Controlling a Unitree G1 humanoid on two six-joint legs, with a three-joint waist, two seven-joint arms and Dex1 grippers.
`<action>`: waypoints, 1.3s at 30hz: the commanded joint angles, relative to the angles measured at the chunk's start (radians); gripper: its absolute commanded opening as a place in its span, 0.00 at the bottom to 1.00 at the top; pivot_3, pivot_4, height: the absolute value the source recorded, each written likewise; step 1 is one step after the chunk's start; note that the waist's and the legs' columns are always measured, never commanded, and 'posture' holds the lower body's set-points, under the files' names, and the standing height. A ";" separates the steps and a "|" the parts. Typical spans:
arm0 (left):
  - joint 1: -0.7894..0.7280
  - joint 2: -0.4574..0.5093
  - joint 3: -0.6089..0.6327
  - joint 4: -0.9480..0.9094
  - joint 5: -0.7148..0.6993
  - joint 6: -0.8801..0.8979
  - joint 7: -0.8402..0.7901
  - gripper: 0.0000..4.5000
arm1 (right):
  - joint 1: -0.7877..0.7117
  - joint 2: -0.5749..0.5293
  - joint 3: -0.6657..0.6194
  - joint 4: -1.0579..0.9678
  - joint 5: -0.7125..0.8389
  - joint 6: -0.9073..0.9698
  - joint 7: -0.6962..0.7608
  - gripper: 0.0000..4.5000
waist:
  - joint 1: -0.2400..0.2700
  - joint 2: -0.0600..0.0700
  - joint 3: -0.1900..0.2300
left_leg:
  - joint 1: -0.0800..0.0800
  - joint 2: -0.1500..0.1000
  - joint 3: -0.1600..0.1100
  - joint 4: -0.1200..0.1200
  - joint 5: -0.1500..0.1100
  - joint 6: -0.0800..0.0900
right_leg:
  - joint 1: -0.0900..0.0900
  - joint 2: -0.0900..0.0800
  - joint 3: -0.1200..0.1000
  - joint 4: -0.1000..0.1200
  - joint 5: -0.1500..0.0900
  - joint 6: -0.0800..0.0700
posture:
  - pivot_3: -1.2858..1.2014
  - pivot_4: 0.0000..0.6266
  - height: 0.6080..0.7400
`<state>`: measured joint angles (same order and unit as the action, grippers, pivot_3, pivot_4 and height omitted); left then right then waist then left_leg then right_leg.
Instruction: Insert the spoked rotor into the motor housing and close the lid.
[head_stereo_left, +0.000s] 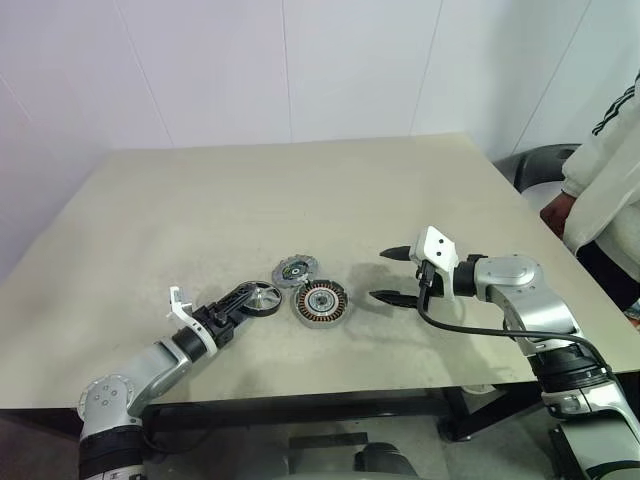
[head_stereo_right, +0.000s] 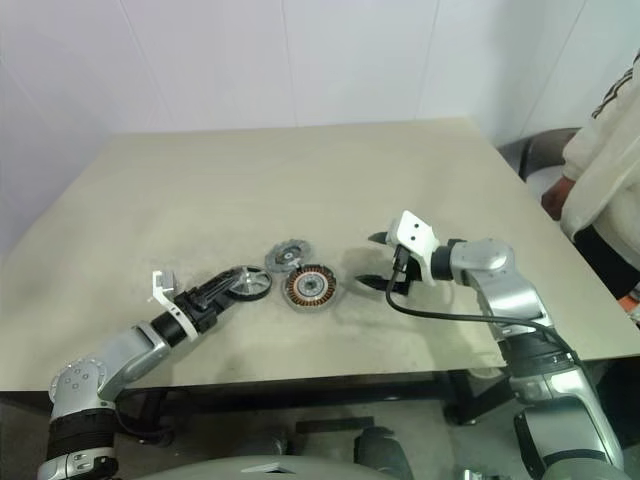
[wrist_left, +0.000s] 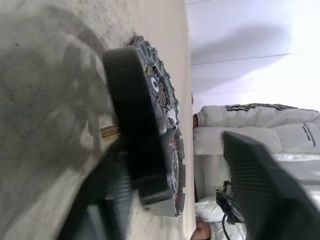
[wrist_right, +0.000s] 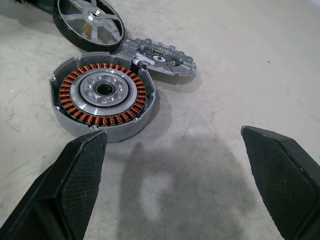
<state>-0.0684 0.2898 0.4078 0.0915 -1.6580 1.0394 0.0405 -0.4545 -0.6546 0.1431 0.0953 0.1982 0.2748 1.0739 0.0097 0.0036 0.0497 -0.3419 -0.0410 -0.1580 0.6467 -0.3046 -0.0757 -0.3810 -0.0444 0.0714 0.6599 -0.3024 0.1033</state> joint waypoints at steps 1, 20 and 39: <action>0.018 -0.005 0.009 -0.052 -0.071 -0.008 0.051 0.27 | -0.030 0.006 -0.017 -0.001 0.001 -0.013 -0.009 1.00 | 0.000 0.000 0.000 | 0.000 0.000 0.000 0.000 0.000 0.000 | 0.000 0.000 0.000 0.000 0.000 0.000 | 0.52 0.00 1.00; 0.058 0.033 -0.077 -0.254 -0.271 -0.054 0.086 0.07 | -0.016 0.005 -0.027 0.010 -0.011 -0.028 -0.021 1.00 | 0.003 -0.001 0.001 | 0.000 0.000 0.003 0.000 0.000 0.000 | 0.000 0.001 0.000 0.000 0.000 0.000 | 0.52 0.00 1.00; -0.272 0.070 -0.275 0.062 -0.047 0.027 -0.181 0.07 | -0.030 0.002 -0.031 0.039 -0.019 -0.041 -0.033 1.00 | -0.001 -0.002 0.001 | 0.000 -0.001 0.004 0.000 0.000 0.000 | 0.000 0.002 0.000 -0.001 0.000 0.000 | 0.52 0.00 1.00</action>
<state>-0.3205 0.3601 0.1314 0.1234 -1.7379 1.0522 -0.0956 -0.4607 -0.6484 0.1413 0.1528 0.1755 0.2463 1.0478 0.0091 0.0020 0.0507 -0.3419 -0.0418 -0.1538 0.6464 -0.3046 -0.0757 -0.3809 -0.0427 0.0713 0.6590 -0.3024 0.1030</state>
